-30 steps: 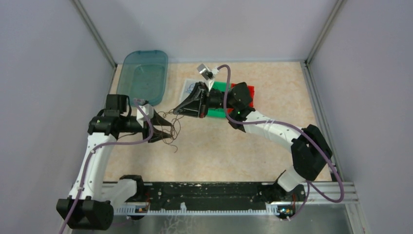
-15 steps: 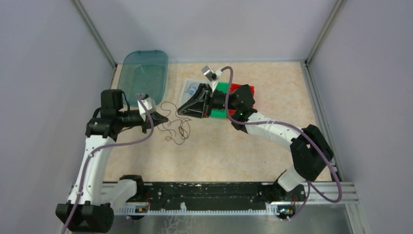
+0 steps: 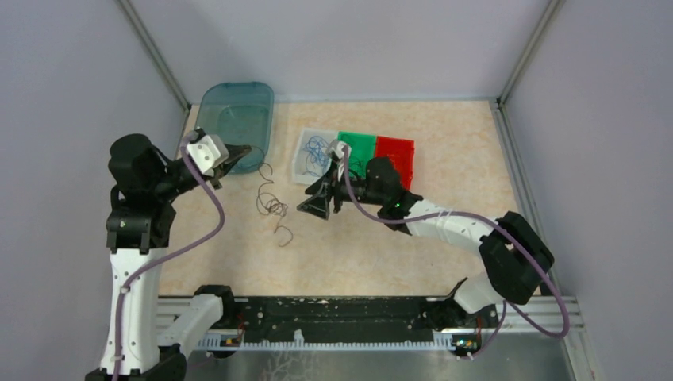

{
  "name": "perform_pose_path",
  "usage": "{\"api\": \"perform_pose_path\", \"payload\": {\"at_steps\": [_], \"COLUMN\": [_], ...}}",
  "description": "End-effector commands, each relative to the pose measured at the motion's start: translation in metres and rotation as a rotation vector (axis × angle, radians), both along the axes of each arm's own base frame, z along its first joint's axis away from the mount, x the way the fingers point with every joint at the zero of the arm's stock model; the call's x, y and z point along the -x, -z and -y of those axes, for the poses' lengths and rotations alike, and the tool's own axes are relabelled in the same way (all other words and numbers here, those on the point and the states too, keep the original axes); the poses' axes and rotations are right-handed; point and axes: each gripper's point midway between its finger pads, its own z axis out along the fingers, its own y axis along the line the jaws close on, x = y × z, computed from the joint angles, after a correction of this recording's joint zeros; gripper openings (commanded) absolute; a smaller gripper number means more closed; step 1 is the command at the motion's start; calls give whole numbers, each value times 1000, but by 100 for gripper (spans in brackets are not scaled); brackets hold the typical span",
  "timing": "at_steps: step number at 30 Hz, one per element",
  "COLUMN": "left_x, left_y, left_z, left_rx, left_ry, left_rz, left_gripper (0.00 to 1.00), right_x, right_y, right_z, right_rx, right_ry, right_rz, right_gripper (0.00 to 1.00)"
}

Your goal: Untangle the cables

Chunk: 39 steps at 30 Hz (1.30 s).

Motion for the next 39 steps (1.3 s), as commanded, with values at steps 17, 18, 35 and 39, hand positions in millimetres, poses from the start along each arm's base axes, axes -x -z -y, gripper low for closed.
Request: {"api": "perform_pose_path", "payload": {"at_steps": [17,18,35,39], "left_x": [25,26,31,32], "left_y": [-76,-80,-122,-123], "left_z": [6,6,2,2], "left_rx": [77,79,109,110], "left_ry": [34,31,4,4], "left_rz": [102,110,200,202], "left_gripper": [0,0,0,0], "right_x": [17,18,27,17], "right_y": [14,22,70,72], "right_z": [-87,-86,-63,-65], "right_rx": [-122,-108,-156,-132], "right_ry": [79,79,125,167], "right_rz": [304,299,171,184], "right_gripper": [79,79,74,79]}}
